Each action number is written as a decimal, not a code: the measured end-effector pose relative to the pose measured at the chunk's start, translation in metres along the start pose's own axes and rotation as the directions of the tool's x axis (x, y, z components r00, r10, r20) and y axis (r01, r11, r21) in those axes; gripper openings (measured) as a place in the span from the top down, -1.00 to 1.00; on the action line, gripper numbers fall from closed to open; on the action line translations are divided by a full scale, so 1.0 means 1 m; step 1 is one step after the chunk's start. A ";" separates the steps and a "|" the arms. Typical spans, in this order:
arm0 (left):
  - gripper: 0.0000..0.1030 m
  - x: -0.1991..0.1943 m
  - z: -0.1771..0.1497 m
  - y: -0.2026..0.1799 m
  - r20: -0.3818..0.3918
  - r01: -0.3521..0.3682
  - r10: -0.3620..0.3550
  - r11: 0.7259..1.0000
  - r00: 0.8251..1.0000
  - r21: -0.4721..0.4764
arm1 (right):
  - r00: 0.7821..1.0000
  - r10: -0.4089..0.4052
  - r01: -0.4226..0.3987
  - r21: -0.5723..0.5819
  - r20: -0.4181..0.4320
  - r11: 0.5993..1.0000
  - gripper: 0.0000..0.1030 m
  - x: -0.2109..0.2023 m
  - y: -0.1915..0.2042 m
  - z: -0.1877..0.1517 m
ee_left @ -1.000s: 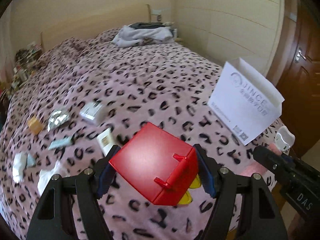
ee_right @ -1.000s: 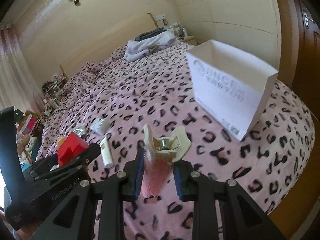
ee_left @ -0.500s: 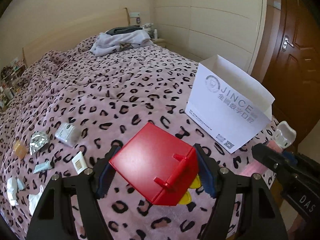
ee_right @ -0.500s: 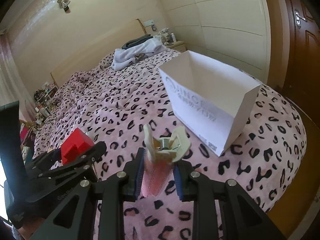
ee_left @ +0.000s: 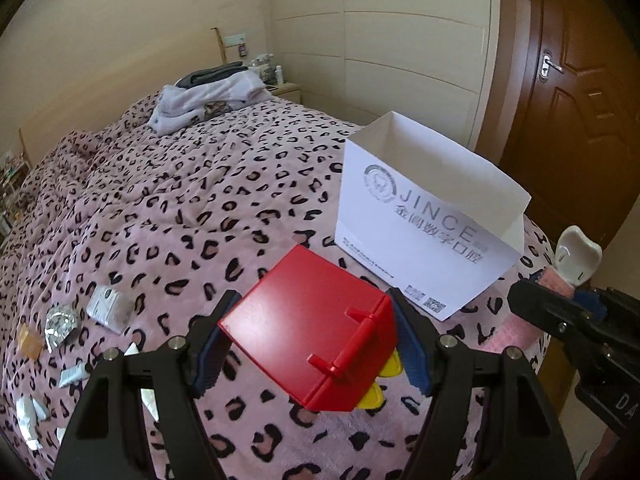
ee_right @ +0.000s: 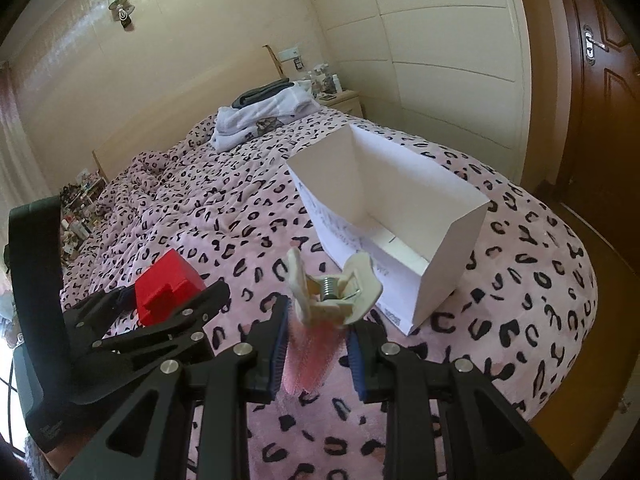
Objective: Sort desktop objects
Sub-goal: 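Carry the red block and pink roller toward the white JINCE paper bag, then lower the red block into the bag and open the left tool while the right tool releases the roller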
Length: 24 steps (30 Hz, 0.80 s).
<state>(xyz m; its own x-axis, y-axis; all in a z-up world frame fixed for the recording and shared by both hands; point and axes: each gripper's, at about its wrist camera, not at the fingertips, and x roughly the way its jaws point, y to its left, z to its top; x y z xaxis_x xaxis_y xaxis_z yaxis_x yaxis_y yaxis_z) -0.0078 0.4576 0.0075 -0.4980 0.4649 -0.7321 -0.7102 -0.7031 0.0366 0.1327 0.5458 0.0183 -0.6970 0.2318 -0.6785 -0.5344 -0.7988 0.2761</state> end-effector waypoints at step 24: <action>-0.42 0.027 0.118 -0.052 0.014 0.149 -0.153 0.977 0.988 0.153 | 0.992 -0.067 0.071 -0.028 0.111 0.997 0.49 -0.008 -0.027 0.086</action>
<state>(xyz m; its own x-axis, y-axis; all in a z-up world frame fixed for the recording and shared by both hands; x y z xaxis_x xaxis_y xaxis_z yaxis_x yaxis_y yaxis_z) -0.0430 0.5699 0.0661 -0.3901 0.5744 -0.7197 -0.8441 -0.5353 0.0304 0.1122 0.6132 0.0749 -0.7084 0.3452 -0.6156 -0.5686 -0.7959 0.2080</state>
